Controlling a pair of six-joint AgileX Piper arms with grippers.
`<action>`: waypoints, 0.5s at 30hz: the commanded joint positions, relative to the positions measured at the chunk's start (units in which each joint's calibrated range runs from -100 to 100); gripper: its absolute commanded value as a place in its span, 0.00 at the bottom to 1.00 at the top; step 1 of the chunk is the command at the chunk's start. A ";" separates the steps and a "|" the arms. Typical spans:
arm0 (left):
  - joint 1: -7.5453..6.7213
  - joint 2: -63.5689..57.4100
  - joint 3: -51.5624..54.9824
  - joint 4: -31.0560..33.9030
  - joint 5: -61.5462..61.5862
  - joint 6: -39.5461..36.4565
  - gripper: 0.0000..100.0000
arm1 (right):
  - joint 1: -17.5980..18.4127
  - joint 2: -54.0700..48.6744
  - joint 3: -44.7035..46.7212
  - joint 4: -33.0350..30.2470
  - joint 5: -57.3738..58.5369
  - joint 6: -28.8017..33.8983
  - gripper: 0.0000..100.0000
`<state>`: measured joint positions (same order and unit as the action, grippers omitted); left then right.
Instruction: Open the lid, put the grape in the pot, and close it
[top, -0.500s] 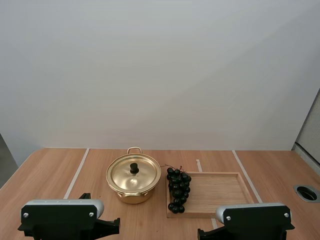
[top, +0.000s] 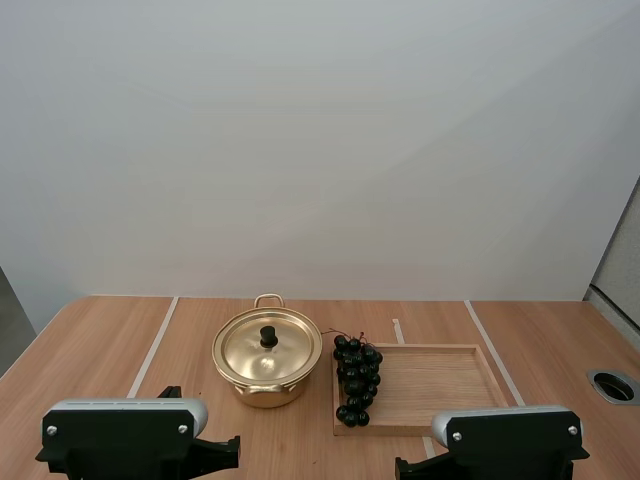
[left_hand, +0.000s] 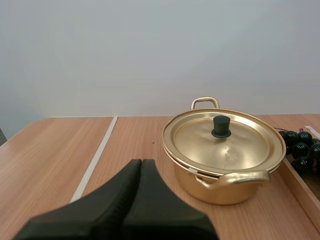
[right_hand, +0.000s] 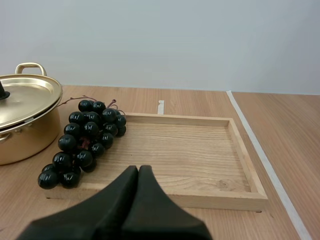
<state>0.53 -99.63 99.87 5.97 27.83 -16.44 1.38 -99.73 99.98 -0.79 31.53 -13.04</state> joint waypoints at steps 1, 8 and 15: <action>0.05 -0.37 0.13 -0.78 -1.05 -0.53 0.00 | 0.08 -0.27 0.02 -0.36 -0.37 0.00 0.00; 0.05 -0.37 0.13 -0.78 -1.05 -0.53 0.00 | 0.08 -0.27 0.02 -0.36 -0.37 0.00 0.00; 0.05 -0.37 0.13 -0.97 -1.03 -0.53 0.00 | 0.08 -0.27 0.02 -0.36 -0.37 0.00 0.00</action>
<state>0.53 -99.63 99.87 5.97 27.83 -16.44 1.38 -99.73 99.98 -0.79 31.53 -13.04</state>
